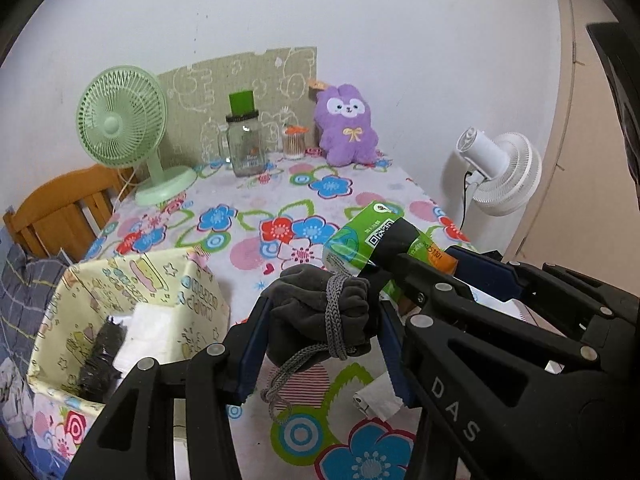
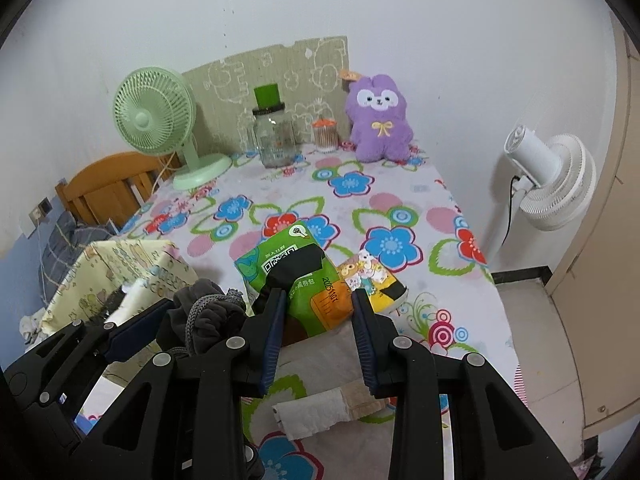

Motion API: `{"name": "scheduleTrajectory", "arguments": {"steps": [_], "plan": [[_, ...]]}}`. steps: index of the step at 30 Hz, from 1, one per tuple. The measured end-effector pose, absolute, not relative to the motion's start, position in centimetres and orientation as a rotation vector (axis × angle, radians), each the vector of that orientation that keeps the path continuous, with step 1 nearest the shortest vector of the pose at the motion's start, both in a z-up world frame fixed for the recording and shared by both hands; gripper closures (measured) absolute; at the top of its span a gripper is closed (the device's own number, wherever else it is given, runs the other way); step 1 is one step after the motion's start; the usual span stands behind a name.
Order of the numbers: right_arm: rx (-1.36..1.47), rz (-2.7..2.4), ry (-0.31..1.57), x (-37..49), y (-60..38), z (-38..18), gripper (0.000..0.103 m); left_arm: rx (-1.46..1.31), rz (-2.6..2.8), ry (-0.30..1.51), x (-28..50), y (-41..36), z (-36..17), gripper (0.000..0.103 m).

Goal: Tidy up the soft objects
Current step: 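Lift the grey pouch and green packet and carry them over the box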

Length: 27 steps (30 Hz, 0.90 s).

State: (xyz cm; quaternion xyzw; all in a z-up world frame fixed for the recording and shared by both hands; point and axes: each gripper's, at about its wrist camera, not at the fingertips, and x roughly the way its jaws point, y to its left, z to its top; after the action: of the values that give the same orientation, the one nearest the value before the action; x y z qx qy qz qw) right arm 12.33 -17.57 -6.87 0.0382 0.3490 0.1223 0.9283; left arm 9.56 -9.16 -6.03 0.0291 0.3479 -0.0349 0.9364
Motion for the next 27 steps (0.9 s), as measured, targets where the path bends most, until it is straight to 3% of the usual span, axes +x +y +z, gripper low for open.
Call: {"name": "scheduleTrajectory", "arguments": {"steps": [27], "plan": [[0.059, 0.25, 0.607, 8.2, -15.2, -1.6, 0.067, 0.092, -0.097, 0.596, 5.7, -6.3, -1.4, 0.05]]}}
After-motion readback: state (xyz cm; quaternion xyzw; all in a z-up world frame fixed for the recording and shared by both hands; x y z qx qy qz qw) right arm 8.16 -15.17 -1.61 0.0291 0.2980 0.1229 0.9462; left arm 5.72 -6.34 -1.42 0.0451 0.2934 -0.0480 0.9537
